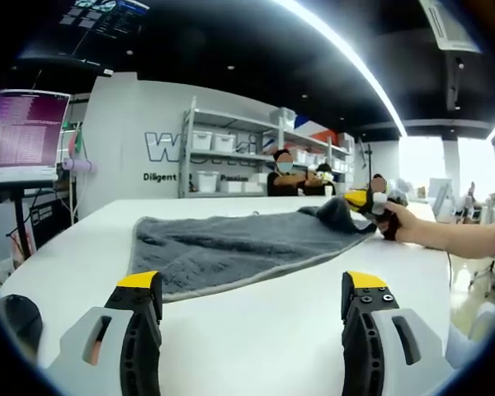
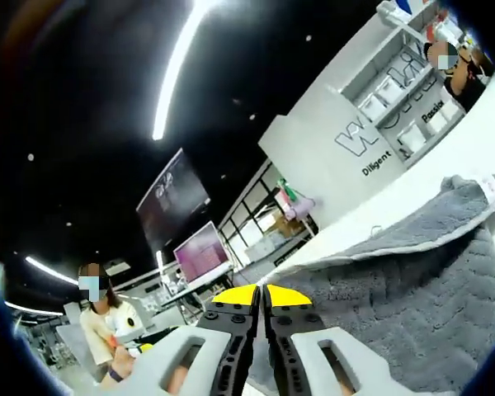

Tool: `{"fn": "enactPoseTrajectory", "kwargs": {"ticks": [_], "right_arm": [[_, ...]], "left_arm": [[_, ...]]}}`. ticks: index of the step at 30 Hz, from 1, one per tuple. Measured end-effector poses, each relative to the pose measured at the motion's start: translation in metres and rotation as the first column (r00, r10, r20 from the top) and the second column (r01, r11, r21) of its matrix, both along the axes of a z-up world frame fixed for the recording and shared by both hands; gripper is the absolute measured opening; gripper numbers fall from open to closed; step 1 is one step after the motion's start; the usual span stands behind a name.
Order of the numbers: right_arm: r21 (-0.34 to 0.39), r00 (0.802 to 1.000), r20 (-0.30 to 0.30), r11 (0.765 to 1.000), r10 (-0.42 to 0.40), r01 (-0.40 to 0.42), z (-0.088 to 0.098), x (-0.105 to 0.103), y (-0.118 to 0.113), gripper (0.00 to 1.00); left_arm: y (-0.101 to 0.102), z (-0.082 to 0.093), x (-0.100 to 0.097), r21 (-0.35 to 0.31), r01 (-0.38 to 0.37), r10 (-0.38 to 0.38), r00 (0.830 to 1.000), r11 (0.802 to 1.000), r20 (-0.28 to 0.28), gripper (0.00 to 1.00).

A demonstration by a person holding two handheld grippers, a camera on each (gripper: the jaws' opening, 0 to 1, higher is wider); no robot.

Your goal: Fold the towel on the table until its edges align and the towel forms a compact rectangular stack.

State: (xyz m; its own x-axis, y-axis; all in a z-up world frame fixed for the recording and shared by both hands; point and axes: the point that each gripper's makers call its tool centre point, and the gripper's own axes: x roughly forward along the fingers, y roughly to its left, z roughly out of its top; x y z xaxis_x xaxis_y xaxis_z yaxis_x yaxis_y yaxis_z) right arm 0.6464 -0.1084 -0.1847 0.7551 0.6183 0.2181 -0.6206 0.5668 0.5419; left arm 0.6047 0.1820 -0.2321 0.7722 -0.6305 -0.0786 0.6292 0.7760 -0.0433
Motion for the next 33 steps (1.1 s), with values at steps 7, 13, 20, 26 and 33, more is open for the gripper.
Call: {"fn": "enactPoseTrajectory", "kwargs": {"ticks": [7, 13, 20, 26, 33], "right_arm": [[0.019, 1.000, -0.002, 1.000, 0.008, -0.008, 0.001, 0.001, 0.020, 0.00], [0.028, 0.999, 0.002, 0.999, 0.041, -0.041, 0.003, 0.001, 0.044, 0.00], [0.043, 0.998, 0.007, 0.997, 0.069, -0.069, 0.005, 0.003, 0.062, 0.00], [0.052, 0.996, 0.010, 0.995, 0.085, -0.085, 0.006, 0.001, 0.077, 0.00], [0.060, 0.996, 0.012, 0.994, 0.091, -0.092, 0.007, 0.001, 0.085, 0.00]], "left_arm": [[0.000, 0.000, -0.001, 0.001, -0.002, 0.002, 1.000, 1.000, 0.000, 0.88], [-0.001, -0.001, -0.001, 0.001, -0.001, 0.001, 1.000, 1.000, 0.000, 0.87], [0.000, -0.001, -0.001, 0.002, -0.002, 0.002, 1.000, 1.000, 0.000, 0.87], [0.001, 0.000, 0.001, 0.003, -0.001, 0.001, 1.000, 1.000, -0.001, 0.87], [0.001, 0.000, 0.002, 0.004, 0.000, 0.000, 1.000, 1.000, 0.000, 0.87]]}}
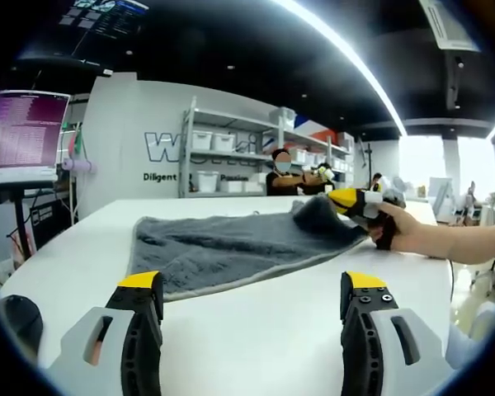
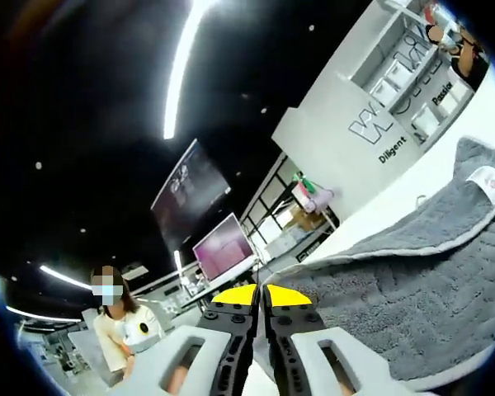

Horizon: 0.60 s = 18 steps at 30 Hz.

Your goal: Fold the towel on the table until its edges align and the towel forms a compact rectangular stack.

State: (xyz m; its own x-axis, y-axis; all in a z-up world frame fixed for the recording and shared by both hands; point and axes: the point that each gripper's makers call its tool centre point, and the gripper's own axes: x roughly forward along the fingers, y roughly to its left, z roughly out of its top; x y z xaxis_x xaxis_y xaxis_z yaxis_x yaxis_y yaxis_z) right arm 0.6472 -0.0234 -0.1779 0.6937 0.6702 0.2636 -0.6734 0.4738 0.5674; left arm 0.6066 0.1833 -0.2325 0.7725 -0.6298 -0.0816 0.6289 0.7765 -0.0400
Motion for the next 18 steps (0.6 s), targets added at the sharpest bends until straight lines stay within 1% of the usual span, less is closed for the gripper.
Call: {"fn": "enactPoseTrajectory", "kwargs": {"ticks": [4, 11, 18], "right_arm": [[0.002, 1.000, -0.001, 1.000, -0.001, 0.001, 0.000, 0.001, 0.004, 0.00], [-0.002, 1.000, -0.002, 1.000, 0.008, -0.008, -0.001, 0.000, 0.020, 0.00], [0.009, 1.000, -0.004, 1.000, 0.009, -0.009, -0.001, 0.000, 0.030, 0.00]], "left_arm": [[0.000, 0.000, -0.001, 0.002, 0.000, 0.000, 1.000, 1.000, 0.000, 0.87], [-0.001, -0.001, -0.002, 0.002, -0.001, 0.001, 1.000, 1.000, 0.000, 0.87], [-0.001, -0.001, -0.003, 0.002, -0.001, 0.001, 1.000, 1.000, 0.000, 0.86]]}}
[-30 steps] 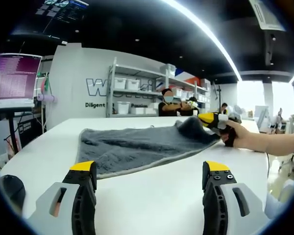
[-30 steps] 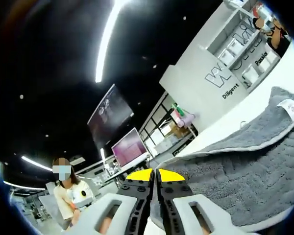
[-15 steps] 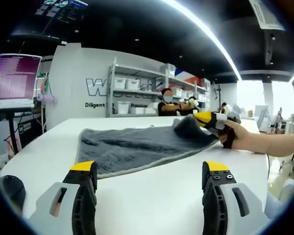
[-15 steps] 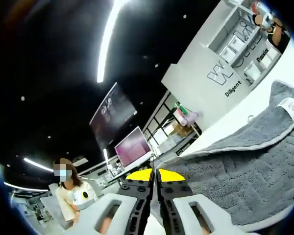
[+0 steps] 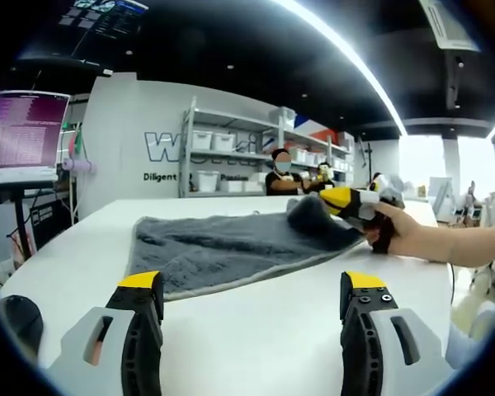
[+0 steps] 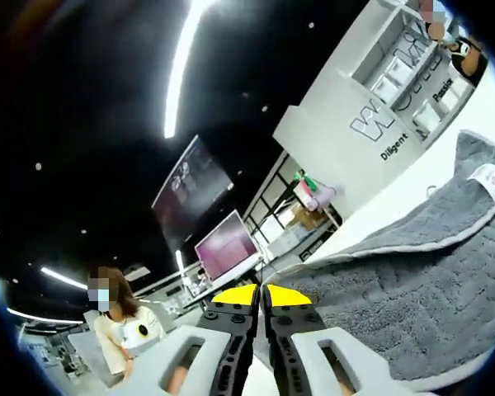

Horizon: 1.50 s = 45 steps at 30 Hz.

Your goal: Fold the towel on the table until its edges align and the towel forms a compact rectangular stack.

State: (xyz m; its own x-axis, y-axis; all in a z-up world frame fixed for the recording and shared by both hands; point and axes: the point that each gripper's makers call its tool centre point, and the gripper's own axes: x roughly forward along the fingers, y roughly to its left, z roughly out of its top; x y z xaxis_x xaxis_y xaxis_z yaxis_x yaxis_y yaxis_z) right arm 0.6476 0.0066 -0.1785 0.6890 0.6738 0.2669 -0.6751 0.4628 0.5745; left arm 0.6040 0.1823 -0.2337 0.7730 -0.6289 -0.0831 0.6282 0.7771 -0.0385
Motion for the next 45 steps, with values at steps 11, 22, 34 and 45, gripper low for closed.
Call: {"fn": "enactPoseTrajectory", "kwargs": {"ticks": [11, 22, 34, 45], "right_arm": [[-0.002, 1.000, 0.000, 1.000, -0.005, 0.005, -0.001, -0.002, 0.010, 0.00], [-0.008, 1.000, -0.003, 1.000, 0.002, -0.002, -0.002, 0.001, 0.022, 0.00], [-0.016, 1.000, -0.005, 1.000, 0.015, -0.015, -0.002, 0.001, 0.037, 0.00], [-0.041, 1.000, -0.011, 0.999, 0.028, -0.028, -0.005, 0.006, 0.038, 0.00]], "left_arm": [[0.000, 0.000, 0.000, 0.000, 0.001, -0.001, 1.000, 1.000, 0.000, 0.86], [0.000, 0.000, 0.000, 0.006, 0.001, -0.001, 1.000, 1.000, 0.000, 0.86], [-0.001, -0.001, 0.000, 0.012, 0.004, -0.004, 1.000, 1.000, 0.001, 0.86], [-0.001, -0.001, -0.001, 0.015, 0.003, -0.003, 1.000, 1.000, 0.001, 0.85]]}}
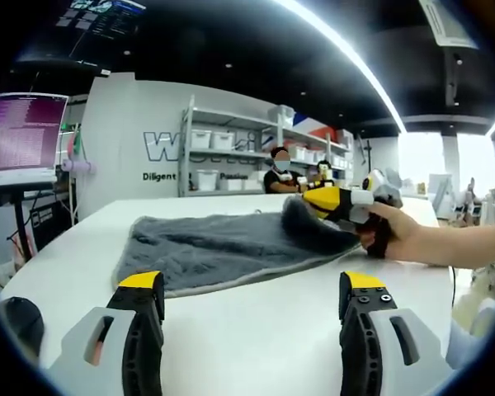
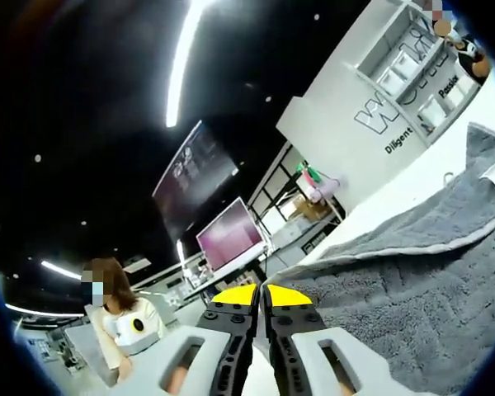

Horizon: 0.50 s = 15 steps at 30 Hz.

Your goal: Fold the towel on the table until its edges align and the towel forms a compact rectangular stack.

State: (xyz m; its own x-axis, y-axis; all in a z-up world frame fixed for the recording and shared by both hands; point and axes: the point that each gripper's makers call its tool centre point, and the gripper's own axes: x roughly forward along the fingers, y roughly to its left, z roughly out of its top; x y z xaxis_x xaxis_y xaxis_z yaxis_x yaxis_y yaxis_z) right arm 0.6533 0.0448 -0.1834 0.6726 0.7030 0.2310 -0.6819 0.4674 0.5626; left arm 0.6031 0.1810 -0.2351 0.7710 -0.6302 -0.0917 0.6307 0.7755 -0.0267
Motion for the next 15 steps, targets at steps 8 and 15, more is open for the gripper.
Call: {"fn": "enactPoseTrajectory", "kwargs": {"ticks": [8, 15], "right_arm": [[-0.010, 1.000, 0.000, 1.000, 0.001, -0.001, -0.0019, -0.0033, 0.0030, 0.00], [-0.012, 1.000, 0.005, 1.000, 0.001, -0.001, -0.0013, -0.0032, 0.0038, 0.01]], "left_arm": [[0.0005, -0.0005, 0.0008, 0.004, -0.001, 0.001, 1.000, 1.000, -0.001, 0.85], [0.0005, -0.0009, 0.0008, 0.007, -0.003, 0.003, 1.000, 1.000, -0.002, 0.85]]}}
